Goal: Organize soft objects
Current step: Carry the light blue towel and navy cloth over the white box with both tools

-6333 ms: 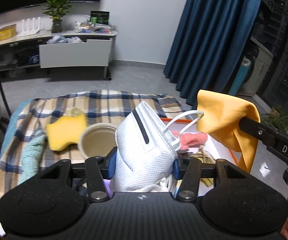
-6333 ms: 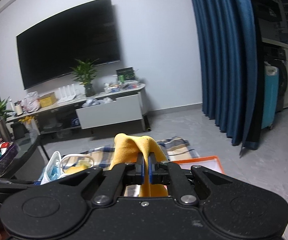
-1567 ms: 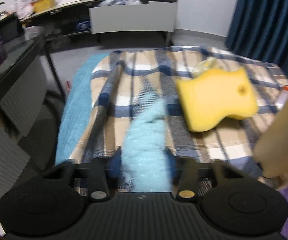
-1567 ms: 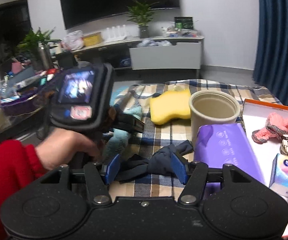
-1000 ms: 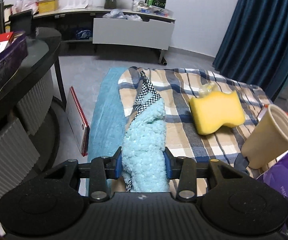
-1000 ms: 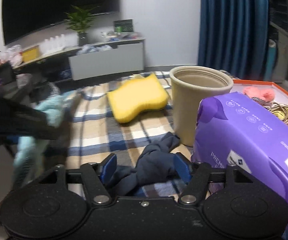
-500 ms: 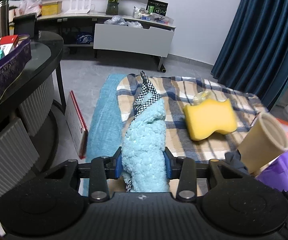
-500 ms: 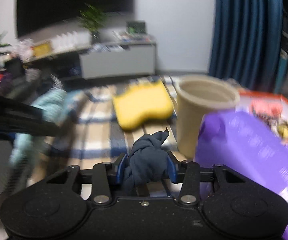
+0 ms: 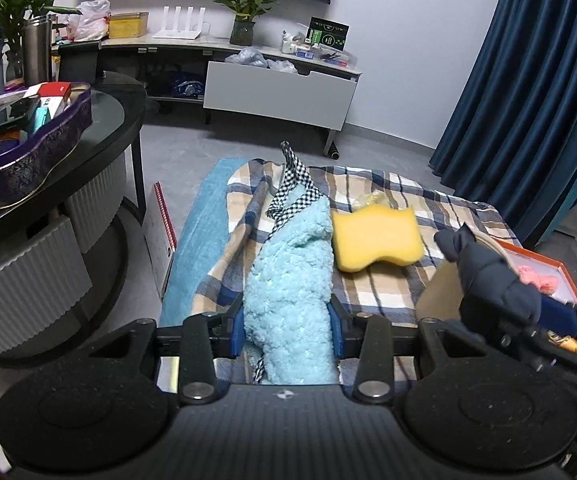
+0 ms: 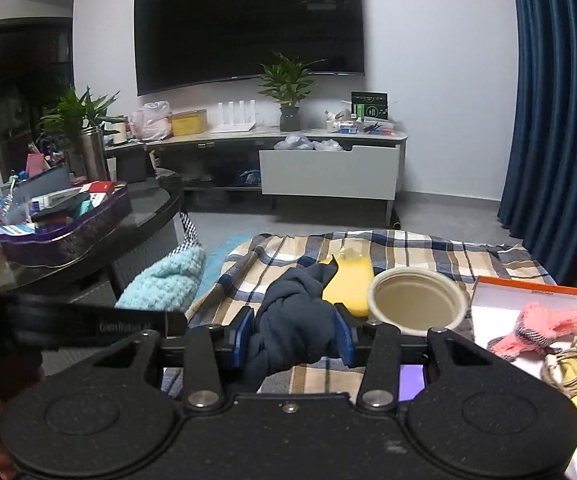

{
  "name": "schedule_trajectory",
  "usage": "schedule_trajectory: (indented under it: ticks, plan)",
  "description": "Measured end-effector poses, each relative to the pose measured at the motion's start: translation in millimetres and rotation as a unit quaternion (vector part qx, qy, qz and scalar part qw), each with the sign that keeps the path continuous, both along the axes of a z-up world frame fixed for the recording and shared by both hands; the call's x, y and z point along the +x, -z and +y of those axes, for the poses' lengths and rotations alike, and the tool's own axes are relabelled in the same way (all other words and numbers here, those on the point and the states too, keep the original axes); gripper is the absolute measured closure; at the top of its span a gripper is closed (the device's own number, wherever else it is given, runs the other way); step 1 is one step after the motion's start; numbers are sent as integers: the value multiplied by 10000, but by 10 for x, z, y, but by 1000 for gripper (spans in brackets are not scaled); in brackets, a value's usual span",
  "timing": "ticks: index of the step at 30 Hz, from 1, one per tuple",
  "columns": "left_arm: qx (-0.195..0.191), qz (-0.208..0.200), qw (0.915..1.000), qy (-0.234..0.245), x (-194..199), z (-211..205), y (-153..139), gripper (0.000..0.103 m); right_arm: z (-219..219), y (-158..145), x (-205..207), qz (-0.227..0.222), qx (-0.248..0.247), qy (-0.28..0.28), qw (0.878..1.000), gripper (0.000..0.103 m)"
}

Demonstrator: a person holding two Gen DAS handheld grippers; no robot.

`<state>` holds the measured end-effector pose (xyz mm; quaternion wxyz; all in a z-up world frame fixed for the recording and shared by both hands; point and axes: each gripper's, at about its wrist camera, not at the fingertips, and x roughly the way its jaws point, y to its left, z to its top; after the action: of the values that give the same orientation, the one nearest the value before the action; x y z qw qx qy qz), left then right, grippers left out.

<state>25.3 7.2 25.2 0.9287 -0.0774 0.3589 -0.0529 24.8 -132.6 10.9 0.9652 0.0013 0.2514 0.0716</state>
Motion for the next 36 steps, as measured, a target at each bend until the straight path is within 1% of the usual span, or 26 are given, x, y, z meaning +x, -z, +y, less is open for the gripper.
schedule_trajectory:
  ticks: [3, 7, 11, 20, 36]
  plan:
    - [92, -6, 9999, -57, -52, -86, -43, 63, -105, -122, -38, -23, 47, -178, 9998, 51]
    - [84, -34, 9999, -50, -118, -184, -65, 63, -282, -236, -110, -91, 168, -302, 9994, 50]
    - [152, -73, 9999, -24, -158, -308, -99, 63, -432, -300, -155, -140, 219, -405, 9988, 50]
    - [295, -158, 9993, 159, -180, -577, -162, 63, -684, -334, -212, -181, 347, -296, 9988, 50]
    - [252, -148, 9990, 337, -174, -772, -179, 63, -913, -425, -267, -323, 419, -138, 9985, 50]
